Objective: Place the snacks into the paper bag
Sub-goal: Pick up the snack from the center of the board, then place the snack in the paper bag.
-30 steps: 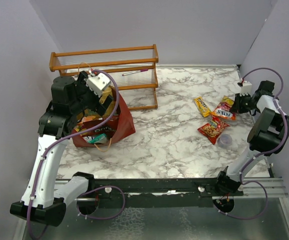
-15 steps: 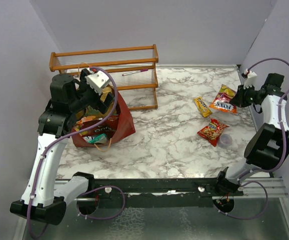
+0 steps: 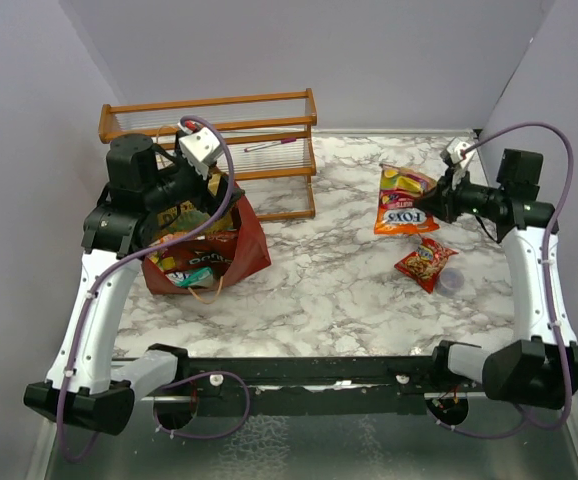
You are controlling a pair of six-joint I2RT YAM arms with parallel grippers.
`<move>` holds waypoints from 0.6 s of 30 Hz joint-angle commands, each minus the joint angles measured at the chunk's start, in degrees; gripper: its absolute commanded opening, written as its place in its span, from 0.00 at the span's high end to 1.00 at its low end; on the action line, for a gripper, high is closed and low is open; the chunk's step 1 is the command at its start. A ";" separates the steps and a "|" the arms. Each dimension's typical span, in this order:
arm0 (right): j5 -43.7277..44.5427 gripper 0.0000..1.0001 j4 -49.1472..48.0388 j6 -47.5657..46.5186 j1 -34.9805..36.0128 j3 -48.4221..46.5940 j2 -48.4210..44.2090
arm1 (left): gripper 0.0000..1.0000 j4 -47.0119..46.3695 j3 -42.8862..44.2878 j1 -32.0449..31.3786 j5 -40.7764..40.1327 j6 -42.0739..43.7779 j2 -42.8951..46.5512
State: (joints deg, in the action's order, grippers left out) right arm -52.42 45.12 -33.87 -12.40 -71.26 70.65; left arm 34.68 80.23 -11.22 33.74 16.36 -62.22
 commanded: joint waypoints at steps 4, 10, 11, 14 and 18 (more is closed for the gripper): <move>-5.95 0.99 -4.75 -0.70 9.38 2.48 -7.30 | 0.16 -5.05 2.42 -1.91 11.35 -6.79 -3.60; -6.80 0.99 -8.89 -0.43 16.56 4.25 -9.87 | 0.17 -6.88 3.55 -7.46 11.52 -10.03 -7.98; -6.97 0.99 -9.78 -0.14 17.66 4.36 -10.13 | 0.18 -7.01 3.68 -9.09 11.19 -10.23 -8.69; -6.83 0.99 -11.98 0.56 21.28 4.08 -10.31 | 0.17 -9.21 3.67 -13.26 11.55 -12.02 -10.67; -6.63 0.99 -14.41 1.78 24.64 3.66 -10.25 | 0.18 -13.83 3.50 -15.31 15.12 -19.15 -13.97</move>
State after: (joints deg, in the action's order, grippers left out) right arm -56.71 37.45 -33.71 9.37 -66.76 61.58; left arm 27.05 82.13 -25.06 44.05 4.73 -74.00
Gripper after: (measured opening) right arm 0.074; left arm 0.826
